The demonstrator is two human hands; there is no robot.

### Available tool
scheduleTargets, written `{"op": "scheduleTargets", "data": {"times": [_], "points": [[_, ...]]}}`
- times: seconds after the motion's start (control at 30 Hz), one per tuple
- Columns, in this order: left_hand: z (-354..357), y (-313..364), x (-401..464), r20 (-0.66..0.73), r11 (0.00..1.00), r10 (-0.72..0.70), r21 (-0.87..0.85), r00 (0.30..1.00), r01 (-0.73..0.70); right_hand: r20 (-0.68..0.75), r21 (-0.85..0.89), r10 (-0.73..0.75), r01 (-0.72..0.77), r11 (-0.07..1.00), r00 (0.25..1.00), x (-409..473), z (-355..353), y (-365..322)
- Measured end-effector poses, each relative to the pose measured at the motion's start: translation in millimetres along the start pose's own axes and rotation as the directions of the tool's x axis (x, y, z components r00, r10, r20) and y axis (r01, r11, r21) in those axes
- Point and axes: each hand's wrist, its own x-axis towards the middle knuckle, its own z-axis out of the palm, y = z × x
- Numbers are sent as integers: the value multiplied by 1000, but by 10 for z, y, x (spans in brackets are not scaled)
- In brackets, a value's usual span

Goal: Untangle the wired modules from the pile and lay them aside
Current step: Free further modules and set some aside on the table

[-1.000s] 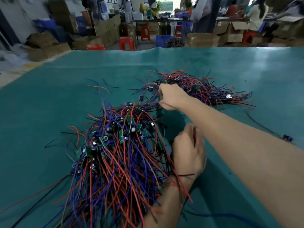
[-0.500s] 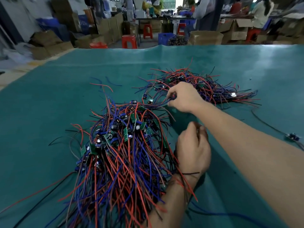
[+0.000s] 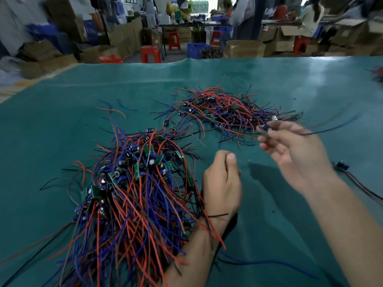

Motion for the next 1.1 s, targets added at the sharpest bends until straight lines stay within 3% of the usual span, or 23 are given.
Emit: {"op": "scheduleTargets", "data": {"times": [0.07, 0.17, 0.27, 0.43, 0.63, 0.8, 0.97, 1.1], "points": [[-2, 6, -6, -9, 1000, 5, -31, 1000, -5, 47, -47, 16, -13, 999, 999, -149, 2, 134], [-10, 6, -14, -25, 999, 38, -29, 999, -38, 137, -308, -67, 107, 945, 988, -273, 73, 337], [-20, 9, -6, -48, 999, 13, -32, 999, -14, 260, -357, -88, 180, 916, 962, -274, 100, 379], [-19, -2, 23, -60, 997, -83, -9, 995, 83, 458, -582, -1, 300, 756, 889, -187, -61, 280], [-20, 39, 3, 58, 998, -55, -23, 997, 56, 238, -476, -47, 158, 865, 970, -135, -72, 352], [-36, 67, -18, 176, 999, -24, -43, 984, 32, 219, -348, 49, 31, 937, 974, -142, -42, 352], [-24, 19, -8, 162, 998, 8, 58, 987, -18, 212, -336, -9, 82, 938, 977, -119, -89, 295], [-20, 38, -12, 194, 994, 28, 102, 981, -49, 89, -462, -185, 205, 863, 979, -18, -214, 264]]}}
